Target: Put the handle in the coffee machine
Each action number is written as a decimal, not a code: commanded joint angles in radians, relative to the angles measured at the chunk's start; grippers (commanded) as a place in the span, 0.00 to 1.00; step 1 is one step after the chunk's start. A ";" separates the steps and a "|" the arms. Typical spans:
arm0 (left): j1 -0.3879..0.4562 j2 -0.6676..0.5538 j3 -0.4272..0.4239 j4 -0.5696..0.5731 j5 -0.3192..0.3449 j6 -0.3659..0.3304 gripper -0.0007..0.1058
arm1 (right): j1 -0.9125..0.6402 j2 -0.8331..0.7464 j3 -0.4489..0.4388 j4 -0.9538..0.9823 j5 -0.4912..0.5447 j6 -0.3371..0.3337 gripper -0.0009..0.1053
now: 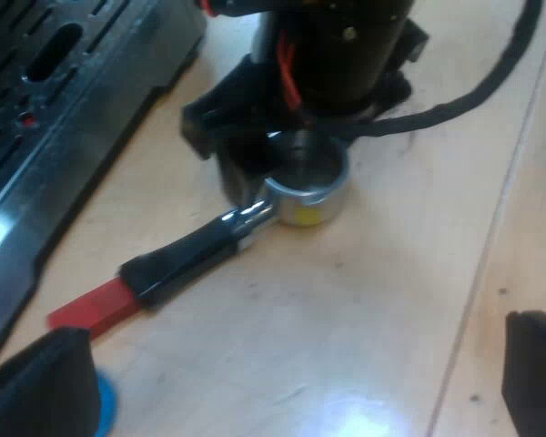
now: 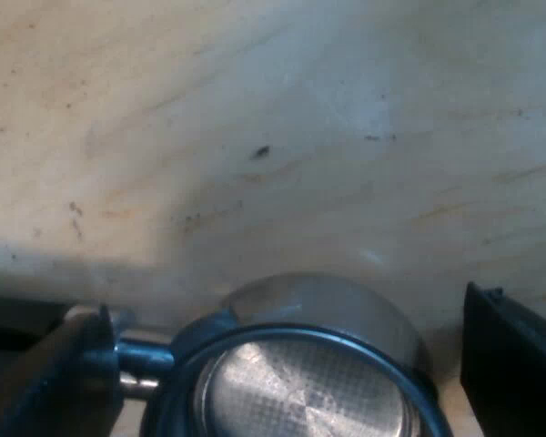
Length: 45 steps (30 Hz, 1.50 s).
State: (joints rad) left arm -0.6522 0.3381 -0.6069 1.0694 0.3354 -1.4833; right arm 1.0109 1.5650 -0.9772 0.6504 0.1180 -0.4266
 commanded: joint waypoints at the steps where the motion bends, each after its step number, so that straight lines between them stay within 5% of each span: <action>1: -0.005 0.002 -0.007 -0.005 -0.051 0.001 0.86 | -0.006 -0.002 -0.006 0.005 -0.010 0.004 0.74; 11: -0.005 0.002 0.067 -0.007 -0.078 -0.004 0.86 | -0.006 -0.002 -0.006 0.015 -0.038 0.004 0.74; 37: -0.005 0.002 0.067 -0.026 -0.078 -0.015 0.86 | -0.006 -0.002 -0.006 0.021 -0.073 0.004 0.73; 45: -0.005 0.002 0.067 -0.026 -0.078 -0.015 0.86 | -0.006 -0.002 -0.006 0.021 -0.077 0.004 0.45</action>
State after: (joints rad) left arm -0.6522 0.3381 -0.5355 1.0521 0.2607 -1.4883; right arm 1.0109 1.5650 -0.9772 0.6566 0.0464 -0.4266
